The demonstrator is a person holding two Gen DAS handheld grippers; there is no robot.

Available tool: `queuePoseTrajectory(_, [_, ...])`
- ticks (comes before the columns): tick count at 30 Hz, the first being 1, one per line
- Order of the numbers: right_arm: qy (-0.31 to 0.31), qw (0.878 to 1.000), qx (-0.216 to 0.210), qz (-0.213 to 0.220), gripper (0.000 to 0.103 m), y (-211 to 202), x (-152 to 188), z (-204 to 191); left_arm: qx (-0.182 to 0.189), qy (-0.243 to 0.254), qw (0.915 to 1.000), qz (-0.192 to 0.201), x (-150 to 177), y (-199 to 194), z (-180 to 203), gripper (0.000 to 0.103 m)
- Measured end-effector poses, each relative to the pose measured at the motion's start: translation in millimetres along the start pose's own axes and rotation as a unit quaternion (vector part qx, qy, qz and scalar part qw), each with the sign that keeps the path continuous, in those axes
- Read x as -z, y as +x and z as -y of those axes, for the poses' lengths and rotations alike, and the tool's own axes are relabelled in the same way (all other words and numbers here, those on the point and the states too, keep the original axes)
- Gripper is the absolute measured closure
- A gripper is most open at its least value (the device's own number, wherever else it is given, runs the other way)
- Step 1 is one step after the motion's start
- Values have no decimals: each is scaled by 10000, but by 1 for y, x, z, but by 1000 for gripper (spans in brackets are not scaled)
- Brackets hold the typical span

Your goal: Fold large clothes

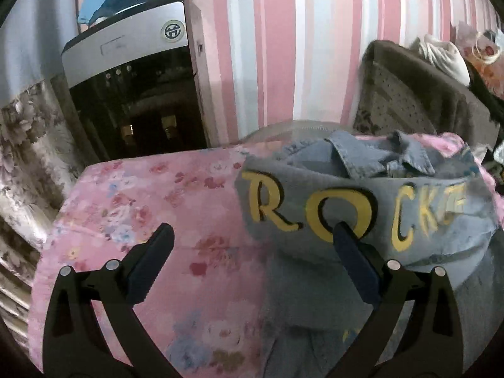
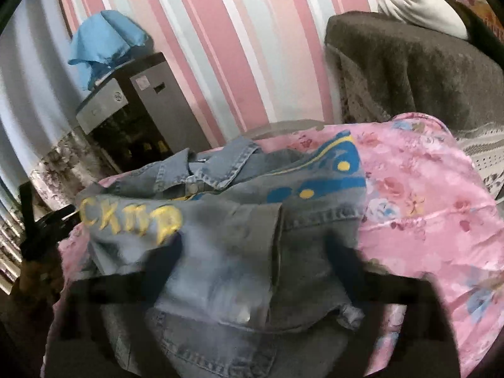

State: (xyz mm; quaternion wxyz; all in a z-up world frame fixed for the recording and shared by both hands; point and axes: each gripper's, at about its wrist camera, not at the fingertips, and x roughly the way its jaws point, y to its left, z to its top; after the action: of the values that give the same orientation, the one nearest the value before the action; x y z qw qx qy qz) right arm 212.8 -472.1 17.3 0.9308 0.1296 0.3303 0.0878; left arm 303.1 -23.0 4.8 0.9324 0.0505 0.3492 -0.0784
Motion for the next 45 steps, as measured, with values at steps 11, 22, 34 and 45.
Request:
queuePoseTrajectory(11, [-93,9991,-194,-369,10,32,7,3,231,-176,9995,-114,-14,31,-3,3])
queuePoseTrajectory(22, [-282,9955,287,-860,74,65,2,-15,714,-91,9966,-409,-20,58,1,5])
queuePoseTrajectory(34, [-472,9975,-286,444,95,-19,-43,-62,845,-572,9948,-38,-28,32,-36,101])
queuePoseTrajectory(45, [-618,9934,155,956,95,-30,-87,-94,869,-854,9925,-97,-44,32,-65,102])
